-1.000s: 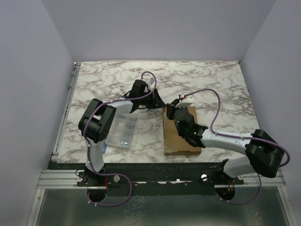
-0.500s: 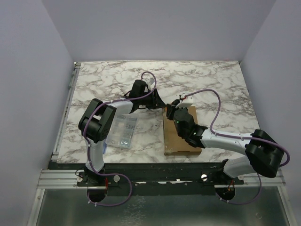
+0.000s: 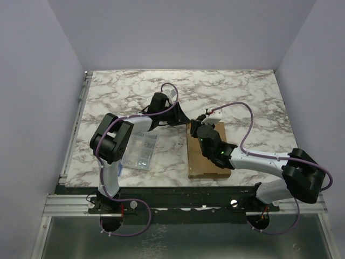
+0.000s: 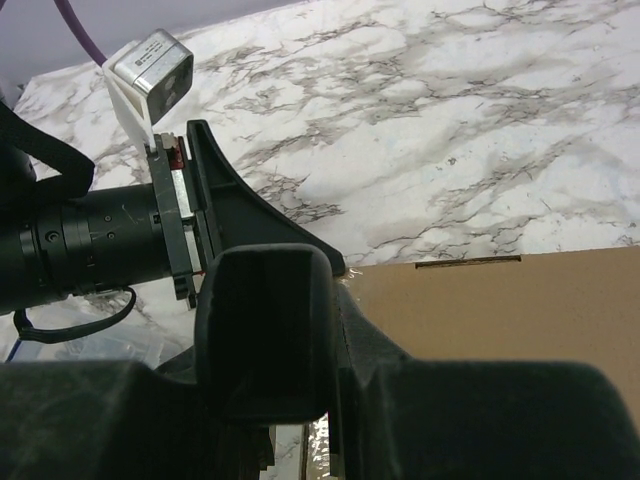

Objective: Unpack the express box

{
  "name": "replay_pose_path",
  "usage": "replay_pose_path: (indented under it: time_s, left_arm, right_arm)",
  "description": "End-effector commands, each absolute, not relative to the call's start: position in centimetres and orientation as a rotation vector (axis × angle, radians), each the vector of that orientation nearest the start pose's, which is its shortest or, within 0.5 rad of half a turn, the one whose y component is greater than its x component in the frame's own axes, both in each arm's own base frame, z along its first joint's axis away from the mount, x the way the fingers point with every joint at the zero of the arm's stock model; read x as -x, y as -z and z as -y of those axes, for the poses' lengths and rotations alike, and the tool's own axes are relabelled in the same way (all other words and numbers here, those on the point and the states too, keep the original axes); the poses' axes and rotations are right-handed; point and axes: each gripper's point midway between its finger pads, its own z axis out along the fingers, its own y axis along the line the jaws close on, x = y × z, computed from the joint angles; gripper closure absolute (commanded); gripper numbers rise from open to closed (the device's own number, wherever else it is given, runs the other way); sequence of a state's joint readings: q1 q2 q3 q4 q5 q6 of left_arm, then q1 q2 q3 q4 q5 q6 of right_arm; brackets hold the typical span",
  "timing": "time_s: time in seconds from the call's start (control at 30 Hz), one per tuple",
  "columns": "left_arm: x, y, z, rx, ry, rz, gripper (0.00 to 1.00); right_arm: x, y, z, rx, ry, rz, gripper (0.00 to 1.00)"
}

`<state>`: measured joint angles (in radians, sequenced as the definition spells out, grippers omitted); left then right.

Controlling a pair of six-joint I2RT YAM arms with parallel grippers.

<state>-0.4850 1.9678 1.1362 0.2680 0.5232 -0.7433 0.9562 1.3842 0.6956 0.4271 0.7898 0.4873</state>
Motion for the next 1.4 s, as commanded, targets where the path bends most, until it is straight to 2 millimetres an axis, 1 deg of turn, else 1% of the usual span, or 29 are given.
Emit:
replay_pose_path:
  time_s: [0.0, 0.07, 0.17, 0.27, 0.47, 0.57, 0.7, 0.77, 1.13, 1.23, 1.37]
  left_arm:
    - [-38.7, -5.4, 31.9, 0.014, 1.161, -2.372, 0.61]
    - [-38.6, -5.4, 31.8, 0.018, 1.160, -2.374, 0.61]
    - [-38.6, -5.3, 31.8, 0.023, 1.157, -2.376, 0.61]
    - [-38.6, -5.2, 31.8, 0.023, 1.157, -2.376, 0.61]
    - [-38.6, -5.2, 31.9, 0.022, 1.161, -2.375, 0.61]
    - [-38.7, -5.3, 31.8, 0.023, 1.162, -2.374, 0.61]
    - [-38.6, -5.3, 31.9, 0.021, 1.164, -2.372, 0.61]
    - [-38.6, -5.4, 31.9, 0.020, 1.166, -2.372, 0.61]
    - [-38.6, -5.4, 31.9, 0.021, 1.167, -2.372, 0.61]
    - [-38.6, -5.3, 31.9, 0.022, 1.166, -2.375, 0.61]
    - [-38.6, -5.3, 31.9, 0.021, 1.165, -2.374, 0.61]
  right_arm:
    - [-30.5, -16.3, -26.1, -0.131, -0.340, -1.814, 0.99]
    - [-30.4, -16.2, -26.1, -0.129, -0.344, -1.817, 0.99]
    - [-30.1, -16.8, -26.3, -0.125, -0.360, -1.809, 0.99]
    - [-30.1, -17.8, -26.1, -0.133, -0.363, -1.789, 0.99]
    - [-30.0, -19.8, -25.2, -0.155, -0.351, -1.745, 0.99]
    - [-30.2, -19.6, -25.0, -0.164, -0.327, -1.745, 0.99]
    - [-30.4, -18.4, -25.3, -0.146, -0.305, -1.769, 0.99]
    - [-30.5, -17.9, -25.1, -0.147, -0.282, -1.778, 1.00]
    - [-30.4, -17.2, -25.3, -0.133, -0.271, -1.797, 0.99]
    - [-30.3, -17.1, -25.2, -0.140, -0.276, -1.799, 0.99]
    - [-29.9, -18.3, -24.9, -0.136, -0.303, -1.791, 0.99]
